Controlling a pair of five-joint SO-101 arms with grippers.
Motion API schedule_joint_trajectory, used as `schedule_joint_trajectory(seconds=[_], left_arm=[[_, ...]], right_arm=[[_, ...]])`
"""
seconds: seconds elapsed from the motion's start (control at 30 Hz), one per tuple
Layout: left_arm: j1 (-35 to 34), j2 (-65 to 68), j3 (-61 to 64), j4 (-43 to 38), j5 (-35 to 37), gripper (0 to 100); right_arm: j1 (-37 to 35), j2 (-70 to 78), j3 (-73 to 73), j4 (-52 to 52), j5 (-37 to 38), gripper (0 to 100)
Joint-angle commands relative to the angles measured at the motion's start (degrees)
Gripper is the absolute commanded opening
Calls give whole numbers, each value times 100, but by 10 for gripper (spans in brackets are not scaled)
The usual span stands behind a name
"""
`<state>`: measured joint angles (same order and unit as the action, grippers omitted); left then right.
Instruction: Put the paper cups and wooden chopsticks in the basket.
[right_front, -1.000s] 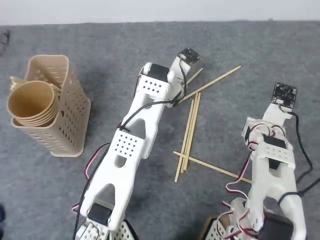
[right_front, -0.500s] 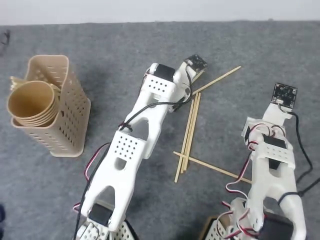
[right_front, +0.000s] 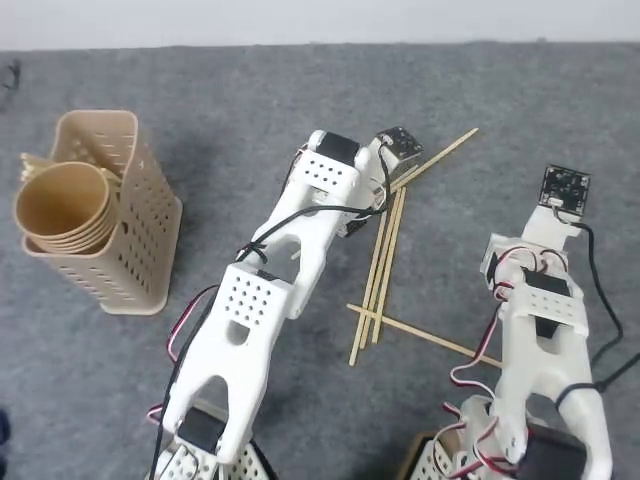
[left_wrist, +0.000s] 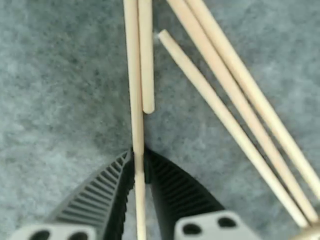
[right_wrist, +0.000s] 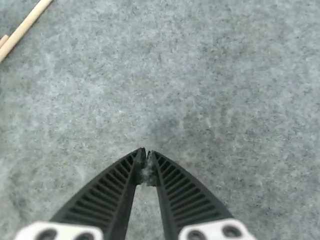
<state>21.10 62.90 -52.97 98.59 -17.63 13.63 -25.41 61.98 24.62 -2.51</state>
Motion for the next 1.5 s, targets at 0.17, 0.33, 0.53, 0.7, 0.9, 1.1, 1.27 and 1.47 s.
schedule_joint_trajectory(seconds=[0.17, 0.33, 0.53, 0.7, 0.9, 1.1, 1.27, 1.47], left_arm=[[70, -343, 646, 220, -378, 11], [158, -1116, 646, 211, -176, 10], [255, -2514, 690, 211, 62, 10], [220, -3956, 690, 211, 378, 10], [62, -5776, 646, 211, 396, 10], [-1451, -7209, 699, -580, 484, 10], [-3068, -7640, 708, -1134, 1240, 10], [-3262, -7938, 945, -246, 1380, 10]], right_arm=[[-57, -180, -18, -92, 0, 8], [-57, -171, -18, -101, 0, 8], [-57, -171, -18, -101, 0, 8], [-57, -171, -18, -101, 0, 8], [-57, -171, -18, -92, 0, 8], [-57, -171, -18, -84, 0, 8], [-66, -154, -18, -101, 0, 8], [-66, -145, -18, -92, 0, 8]])
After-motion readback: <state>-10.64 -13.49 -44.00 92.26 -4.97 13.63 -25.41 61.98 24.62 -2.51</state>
